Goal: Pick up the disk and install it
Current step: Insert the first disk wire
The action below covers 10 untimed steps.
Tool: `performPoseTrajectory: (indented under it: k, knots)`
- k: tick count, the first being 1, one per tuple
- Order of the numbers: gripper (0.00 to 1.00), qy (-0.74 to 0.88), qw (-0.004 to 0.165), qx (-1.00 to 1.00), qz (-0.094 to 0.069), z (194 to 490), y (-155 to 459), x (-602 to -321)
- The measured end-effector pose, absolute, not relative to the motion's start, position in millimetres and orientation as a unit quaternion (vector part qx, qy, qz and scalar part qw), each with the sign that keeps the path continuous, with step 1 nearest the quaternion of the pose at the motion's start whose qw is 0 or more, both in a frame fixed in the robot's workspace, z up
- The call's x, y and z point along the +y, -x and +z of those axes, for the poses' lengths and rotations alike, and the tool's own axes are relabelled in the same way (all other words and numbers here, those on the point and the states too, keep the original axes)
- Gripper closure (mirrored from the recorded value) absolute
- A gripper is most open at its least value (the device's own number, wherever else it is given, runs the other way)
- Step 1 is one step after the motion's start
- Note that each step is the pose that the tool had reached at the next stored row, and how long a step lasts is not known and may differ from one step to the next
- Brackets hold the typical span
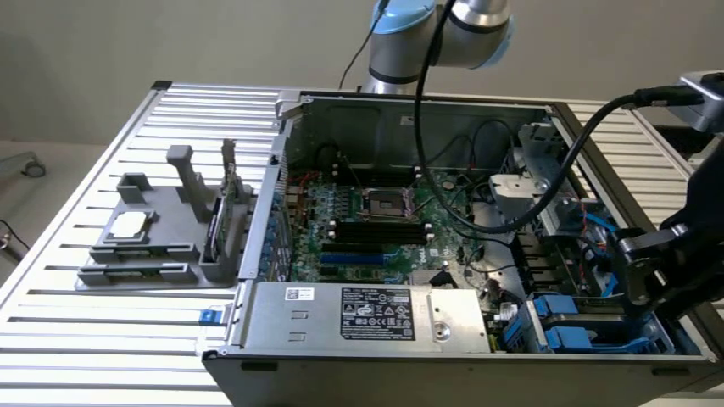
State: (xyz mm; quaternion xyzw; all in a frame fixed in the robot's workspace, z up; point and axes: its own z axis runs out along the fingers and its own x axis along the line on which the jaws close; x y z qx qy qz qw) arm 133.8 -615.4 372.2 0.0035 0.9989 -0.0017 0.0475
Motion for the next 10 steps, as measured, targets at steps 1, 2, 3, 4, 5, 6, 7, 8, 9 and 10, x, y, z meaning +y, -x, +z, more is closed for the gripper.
performPoseTrajectory:
  k: [1,2,3,4,5,6,7,8,9,10]
  knots:
    - [0.63,-0.012,0.047,0.999,-0.002,372.1,-133.8,-615.4]
    - [0.63,-0.021,0.047,0.999,-0.002,372.0,-133.7,-615.4]
    - [0.63,-0.030,0.047,0.998,-0.003,372.0,-133.7,-615.4]
    - [0.63,-0.039,0.047,0.998,-0.003,371.9,-133.7,-615.4]
    - [0.63,-0.047,0.047,0.998,-0.004,371.8,-133.8,-615.4]
    - [0.63,-0.056,0.047,0.997,-0.004,371.8,-133.8,-615.4]
    - [0.63,-0.065,0.047,0.997,-0.005,371.7,-133.8,-615.4]
    - [0.63,-0.074,0.047,0.996,-0.005,371.6,-133.8,-615.4]
    - [0.63,-0.083,0.047,0.995,-0.005,371.5,-133.8,-615.4]
    - [0.63,-0.092,0.046,0.995,-0.006,371.4,-133.8,-615.4]
